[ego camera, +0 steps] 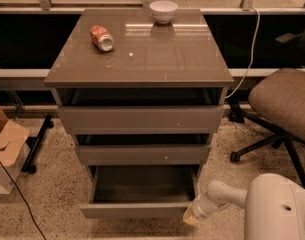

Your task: Close bottom drawer

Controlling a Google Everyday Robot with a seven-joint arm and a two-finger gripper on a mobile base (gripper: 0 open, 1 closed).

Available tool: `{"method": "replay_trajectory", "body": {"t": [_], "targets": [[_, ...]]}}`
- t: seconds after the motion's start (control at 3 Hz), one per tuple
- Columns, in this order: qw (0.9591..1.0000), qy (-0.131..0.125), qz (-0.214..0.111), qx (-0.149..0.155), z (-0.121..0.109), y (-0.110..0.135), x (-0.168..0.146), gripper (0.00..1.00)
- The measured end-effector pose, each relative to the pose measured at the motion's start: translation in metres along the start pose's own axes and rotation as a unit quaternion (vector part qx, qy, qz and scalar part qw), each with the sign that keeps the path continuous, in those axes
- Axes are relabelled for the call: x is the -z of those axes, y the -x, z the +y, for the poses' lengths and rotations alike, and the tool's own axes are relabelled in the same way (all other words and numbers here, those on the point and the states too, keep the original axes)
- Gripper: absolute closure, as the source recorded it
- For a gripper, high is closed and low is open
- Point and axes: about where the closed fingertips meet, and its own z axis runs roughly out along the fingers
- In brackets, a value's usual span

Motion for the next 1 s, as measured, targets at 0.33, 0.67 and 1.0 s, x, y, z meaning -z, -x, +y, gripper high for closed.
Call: {"method": "replay_trajectory", "body": {"t": [0.33,0.67,1.0], "targets": [[0.9999,-0.012,-0.005,0.011,-0.013,0.004,-0.002,1.00],[0.9993,-0.025,-0.014,0.023,-0.032,0.011,-0.001,1.00],[0.9972,-0.054,-0.031,0.040,-0.069,0.026,0.005,1.00]]}}
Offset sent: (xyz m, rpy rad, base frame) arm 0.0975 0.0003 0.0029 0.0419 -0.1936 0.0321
